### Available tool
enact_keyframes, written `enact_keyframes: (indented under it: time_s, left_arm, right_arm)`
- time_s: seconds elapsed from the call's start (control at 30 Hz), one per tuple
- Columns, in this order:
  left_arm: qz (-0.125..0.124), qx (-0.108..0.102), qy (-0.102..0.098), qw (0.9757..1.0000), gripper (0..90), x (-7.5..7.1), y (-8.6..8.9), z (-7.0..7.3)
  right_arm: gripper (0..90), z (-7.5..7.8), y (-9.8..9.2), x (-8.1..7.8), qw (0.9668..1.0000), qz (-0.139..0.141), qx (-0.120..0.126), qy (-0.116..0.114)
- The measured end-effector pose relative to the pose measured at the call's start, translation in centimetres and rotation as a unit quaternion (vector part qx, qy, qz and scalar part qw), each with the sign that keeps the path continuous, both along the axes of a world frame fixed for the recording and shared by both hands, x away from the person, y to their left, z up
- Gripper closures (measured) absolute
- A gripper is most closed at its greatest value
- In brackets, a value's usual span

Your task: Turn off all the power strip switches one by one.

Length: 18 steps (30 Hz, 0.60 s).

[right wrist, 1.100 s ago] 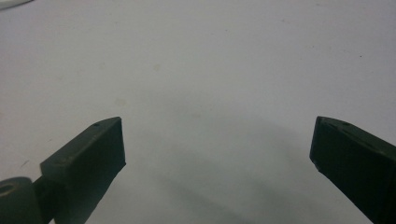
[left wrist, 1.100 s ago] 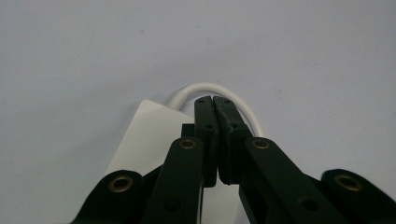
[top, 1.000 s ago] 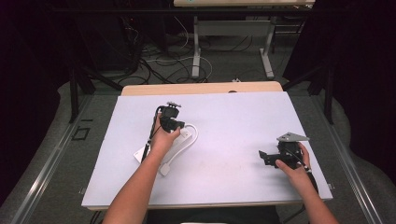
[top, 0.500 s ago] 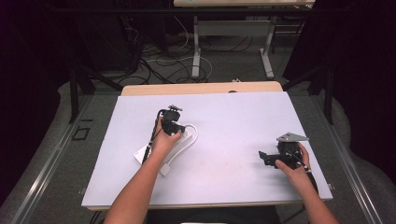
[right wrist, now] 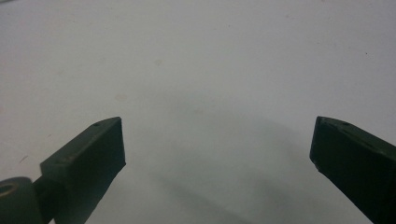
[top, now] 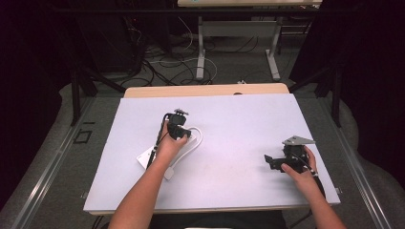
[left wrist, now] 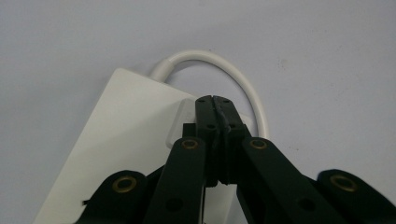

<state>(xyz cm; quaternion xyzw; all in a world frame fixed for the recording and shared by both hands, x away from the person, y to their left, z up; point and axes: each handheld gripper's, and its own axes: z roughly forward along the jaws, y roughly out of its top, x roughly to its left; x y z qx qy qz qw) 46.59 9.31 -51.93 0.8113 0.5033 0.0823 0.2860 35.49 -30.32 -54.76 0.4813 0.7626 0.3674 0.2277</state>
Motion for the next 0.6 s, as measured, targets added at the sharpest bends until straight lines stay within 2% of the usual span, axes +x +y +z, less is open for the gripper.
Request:
enact_keyframes:
  time_s: [0.2,0.6]
  left_arm:
    - [0.006,0.010,0.003,0.9999,90.0,-0.04,-0.22,0.02]
    - [0.018,0.006,-0.003,0.9998,90.0,-0.08,-0.05,0.24]
  right_arm:
    - [2.7,0.00,0.06,-0.04,1.0000,0.002,0.000,0.001]
    - [2.6,-0.01,-0.07,0.01,1.0000,-0.002,0.004,0.000]
